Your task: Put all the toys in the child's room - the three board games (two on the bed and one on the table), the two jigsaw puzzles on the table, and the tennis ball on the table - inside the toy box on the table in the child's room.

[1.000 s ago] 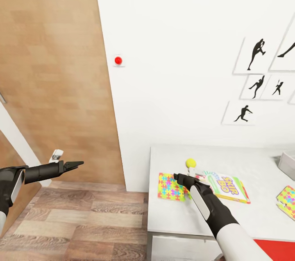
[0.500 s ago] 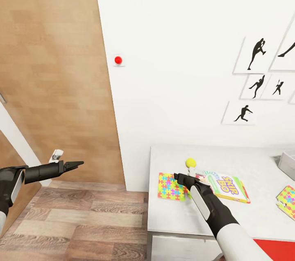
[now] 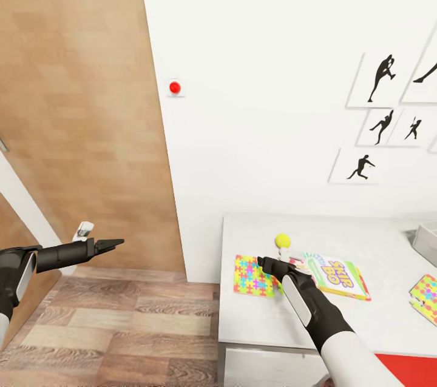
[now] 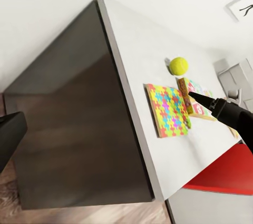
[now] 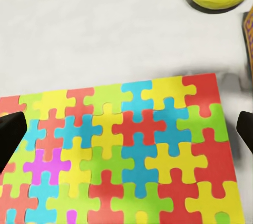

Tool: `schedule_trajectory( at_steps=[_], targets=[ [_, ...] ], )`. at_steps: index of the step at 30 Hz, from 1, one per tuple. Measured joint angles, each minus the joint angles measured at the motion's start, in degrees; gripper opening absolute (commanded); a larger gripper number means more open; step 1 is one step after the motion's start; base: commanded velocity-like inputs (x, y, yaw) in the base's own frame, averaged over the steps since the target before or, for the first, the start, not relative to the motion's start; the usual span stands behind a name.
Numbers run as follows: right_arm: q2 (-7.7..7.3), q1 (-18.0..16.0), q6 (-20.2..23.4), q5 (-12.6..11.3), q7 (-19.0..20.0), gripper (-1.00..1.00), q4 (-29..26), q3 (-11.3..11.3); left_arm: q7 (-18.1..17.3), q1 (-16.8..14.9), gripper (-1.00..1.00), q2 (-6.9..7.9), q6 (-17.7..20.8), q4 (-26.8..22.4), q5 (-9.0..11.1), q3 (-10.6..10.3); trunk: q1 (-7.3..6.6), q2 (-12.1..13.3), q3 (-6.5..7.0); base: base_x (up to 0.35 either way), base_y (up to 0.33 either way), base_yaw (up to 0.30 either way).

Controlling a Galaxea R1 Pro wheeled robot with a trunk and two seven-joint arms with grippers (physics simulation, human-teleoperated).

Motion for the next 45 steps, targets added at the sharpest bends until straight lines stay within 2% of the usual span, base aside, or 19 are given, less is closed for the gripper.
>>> schedule_trajectory(
  at_steps=[27,45],
  targets=[
    [0.0,0.0,-0.04,0.0,-0.02,1.0,0.0,0.0,0.02,0.0,1.0,0.0,0.0,0.0,0.03,-0.02,0.0,0.0,-2.37,0.0,-0.005,0.0],
    [0.0,0.0,-0.17,0.0,-0.01,1.0,0.0,0.0,0.06,0.0,1.0,-0.17,0.0,0.0,0.03,-0.01,0.0,-0.01,-2.84,0.0,-0.039,0.0]
  ],
)
